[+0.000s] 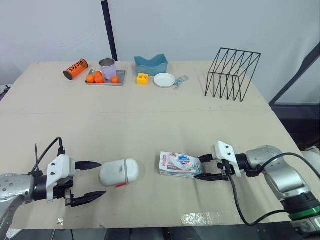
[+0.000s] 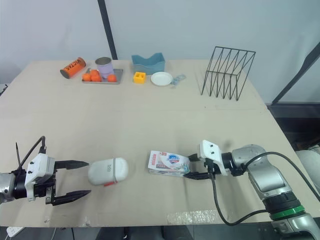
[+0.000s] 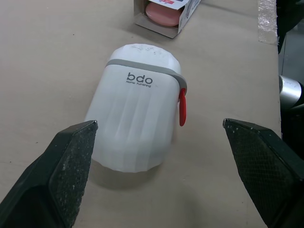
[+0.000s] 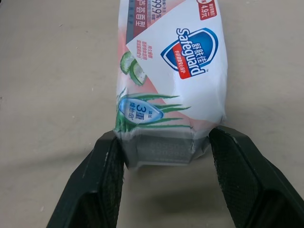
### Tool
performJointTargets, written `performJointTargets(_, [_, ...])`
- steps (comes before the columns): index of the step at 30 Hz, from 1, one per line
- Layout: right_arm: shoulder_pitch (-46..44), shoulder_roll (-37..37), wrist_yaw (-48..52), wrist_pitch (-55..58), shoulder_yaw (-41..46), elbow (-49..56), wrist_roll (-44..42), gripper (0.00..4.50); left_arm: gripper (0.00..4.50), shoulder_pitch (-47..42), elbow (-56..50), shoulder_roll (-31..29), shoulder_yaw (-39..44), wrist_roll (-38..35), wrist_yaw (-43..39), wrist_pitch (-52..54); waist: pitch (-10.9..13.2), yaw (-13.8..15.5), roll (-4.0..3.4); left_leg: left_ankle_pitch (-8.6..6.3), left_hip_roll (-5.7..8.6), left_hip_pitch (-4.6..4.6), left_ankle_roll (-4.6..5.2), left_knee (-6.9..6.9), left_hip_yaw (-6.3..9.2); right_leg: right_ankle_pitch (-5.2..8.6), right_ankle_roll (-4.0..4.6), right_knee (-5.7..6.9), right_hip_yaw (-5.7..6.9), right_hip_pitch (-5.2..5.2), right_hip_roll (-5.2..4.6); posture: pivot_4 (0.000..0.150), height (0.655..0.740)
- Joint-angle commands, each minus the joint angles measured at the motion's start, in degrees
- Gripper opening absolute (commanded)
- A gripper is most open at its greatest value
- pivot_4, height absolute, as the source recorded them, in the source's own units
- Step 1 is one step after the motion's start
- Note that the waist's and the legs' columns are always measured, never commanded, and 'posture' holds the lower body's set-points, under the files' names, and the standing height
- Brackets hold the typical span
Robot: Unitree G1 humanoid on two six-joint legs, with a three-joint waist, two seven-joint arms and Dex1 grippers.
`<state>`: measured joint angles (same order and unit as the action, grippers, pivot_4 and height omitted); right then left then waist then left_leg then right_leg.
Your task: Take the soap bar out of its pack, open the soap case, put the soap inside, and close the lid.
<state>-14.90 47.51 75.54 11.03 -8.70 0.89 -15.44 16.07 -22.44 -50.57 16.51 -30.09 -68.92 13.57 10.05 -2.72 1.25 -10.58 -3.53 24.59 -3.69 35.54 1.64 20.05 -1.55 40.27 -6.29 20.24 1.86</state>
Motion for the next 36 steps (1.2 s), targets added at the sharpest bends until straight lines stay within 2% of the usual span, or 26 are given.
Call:
performJointTargets(1, [-0.6, -0.4, -0.4, -0.2, 0.6, 1.7, -0.4, 2.26, 4.5, 0.0, -0.5, 0.1, 1.3, 0.1, 0.3, -1.0, 0.0, 0.0, 0.0, 0.0, 0.0, 0.0, 0.0, 0.0, 0.0, 0.0, 0.0, 0.0, 0.0, 0.0, 0.0, 0.15, 0.74])
performJointTargets(4, [-0.7, -0.4, -0.3, 0.4, 0.5, 2.1, -0.8, 1.0, 4.5, -0.1, -0.7, 0.1, 1.3, 0.1, 0.4, -1.0, 0.0, 0.0, 0.0, 0.0, -0.02, -0.03, 0.0, 0.0, -0.01, -0.01, 0.02, 0.0, 0.0, -0.02, 0.0, 0.15, 0.74])
performJointTargets(5, [-0.6, -0.3, 0.0, 0.4, 0.5, 2.4, -1.0, 0.88, 4.5, 0.0, -0.7, 0.1, 1.3, 0.2, 0.4, -1.1, 0.0, 0.0, 0.0, 0.0, -0.02, -0.04, 0.0, 0.0, -0.01, -0.01, 0.02, 0.0, 0.0, -0.02, 0.0, 0.15, 0.74])
performJointTargets(12, [-0.2, 0.3, 0.9, 0.5, 0.7, 2.7, -1.3, 0.88, 4.5, -0.3, -0.4, 0.1, 1.0, 0.6, 0.7, -1.3, 0.0, 0.0, 0.0, 0.0, 0.0, -0.03, 0.0, 0.0, 0.0, 0.0, 0.01, 0.0, 0.0, -0.03, 0.0, 0.15, 0.74])
performJointTargets(17, [-1.5, 2.1, 1.1, 1.5, 4.6, 2.3, -2.9, 0.88, 4.5, -0.9, 0.2, 0.1, 0.5, 1.1, 0.6, -1.6, 0.0, 0.0, -0.02, 0.0, 0.0, -0.03, 0.0, 0.0, 0.0, -0.01, 0.01, 0.0, 0.0, -0.03, 0.0, 0.15, 0.74])
performJointTargets(28, [-0.4, 17.4, 6.5, 2.0, 12.0, 7.1, -2.8, 0.88, 4.5, -4.6, 3.3, -0.7, -1.3, 2.0, -0.7, -2.9, 0.1, 0.0, -0.11, 0.0, 0.02, -0.03, 0.0, -0.01, -0.02, 0.0, 0.01, 0.0, 0.0, -0.03, -0.02, 0.15, 0.74])
performJointTargets(31, [-0.9, 22.5, 7.2, 3.6, 11.6, 8.7, -0.7, 0.88, 4.5, -6.1, 4.6, -0.5, -2.3, 2.6, -1.2, -3.4, 0.1, 0.0, -0.15, 0.0, 0.01, -0.03, 0.0, -0.01, -0.02, 0.01, 0.01, 0.0, 0.0, -0.02, -0.02, 0.15, 0.74])
performJointTargets(36, [-2.2, 25.8, 5.8, 6.6, 9.2, 12.7, 2.5, 0.88, 4.5, -7.3, 4.5, 0.4, -4.3, 3.0, -0.8, -3.4, 0.1, 0.0, -0.2, 0.0, -0.04, -0.06, 0.0, -0.01, -0.07, -0.01, 0.05, 0.0, 0.0, 0.0, -0.02, 0.15, 0.74])
